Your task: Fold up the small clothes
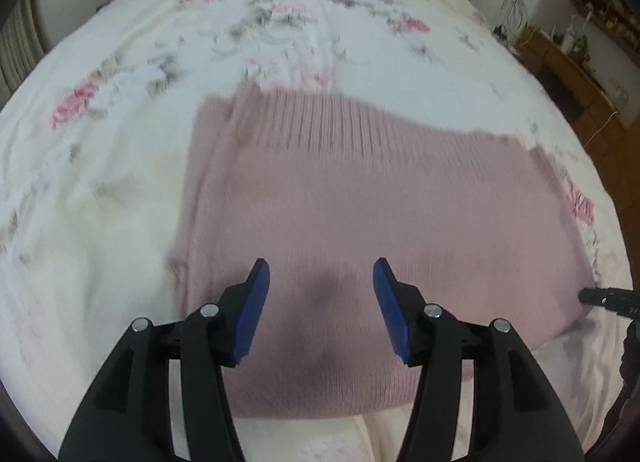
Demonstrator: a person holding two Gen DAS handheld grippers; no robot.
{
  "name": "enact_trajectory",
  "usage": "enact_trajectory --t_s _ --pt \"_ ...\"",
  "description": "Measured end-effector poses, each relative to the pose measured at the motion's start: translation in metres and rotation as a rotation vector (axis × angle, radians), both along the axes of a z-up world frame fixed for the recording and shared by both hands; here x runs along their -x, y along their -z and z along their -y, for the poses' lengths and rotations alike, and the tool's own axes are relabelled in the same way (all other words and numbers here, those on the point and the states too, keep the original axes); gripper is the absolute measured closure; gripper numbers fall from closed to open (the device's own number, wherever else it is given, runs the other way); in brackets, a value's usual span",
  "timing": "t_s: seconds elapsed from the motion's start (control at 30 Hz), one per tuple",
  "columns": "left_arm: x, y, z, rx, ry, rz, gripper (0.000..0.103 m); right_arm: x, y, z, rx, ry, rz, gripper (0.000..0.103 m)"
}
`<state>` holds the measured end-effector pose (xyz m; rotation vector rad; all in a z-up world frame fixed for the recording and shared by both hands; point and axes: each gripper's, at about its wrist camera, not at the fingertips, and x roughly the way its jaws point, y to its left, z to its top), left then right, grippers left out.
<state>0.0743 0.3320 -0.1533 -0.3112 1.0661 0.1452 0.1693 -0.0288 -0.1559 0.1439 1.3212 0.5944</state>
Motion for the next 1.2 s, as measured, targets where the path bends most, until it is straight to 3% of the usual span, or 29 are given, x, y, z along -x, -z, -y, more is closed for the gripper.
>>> enact_trajectory --t_s 0.1,0.17,0.3,0.77,0.83,0.97,1.2 --pt "0.002 0.009 0.000 -0.009 0.000 -0.025 0.049 0.000 -0.011 0.005 -0.030 -0.001 0.014 0.095" --pt "0.001 0.013 -0.001 -0.016 0.004 -0.039 0.049 0.002 -0.013 0.006 0.006 -0.002 0.013 0.096" --pt "0.001 0.019 -0.004 -0.014 0.004 -0.052 0.049 0.005 -0.001 0.007 0.059 -0.011 -0.006 0.096" --pt "0.002 0.025 -0.007 0.001 0.005 -0.053 0.048 0.003 0.027 0.007 0.048 0.028 -0.055 0.096" --pt "0.000 0.022 -0.005 0.000 0.000 -0.060 0.048 0.002 0.022 0.009 0.029 0.032 -0.062 0.092" --pt "-0.004 0.007 0.003 0.022 0.008 -0.024 0.047 -0.001 0.002 0.019 0.000 0.049 -0.006 0.062" --pt "-0.030 0.000 0.023 0.026 0.057 -0.008 0.046 -0.028 0.007 0.039 -0.124 0.128 -0.065 0.059"
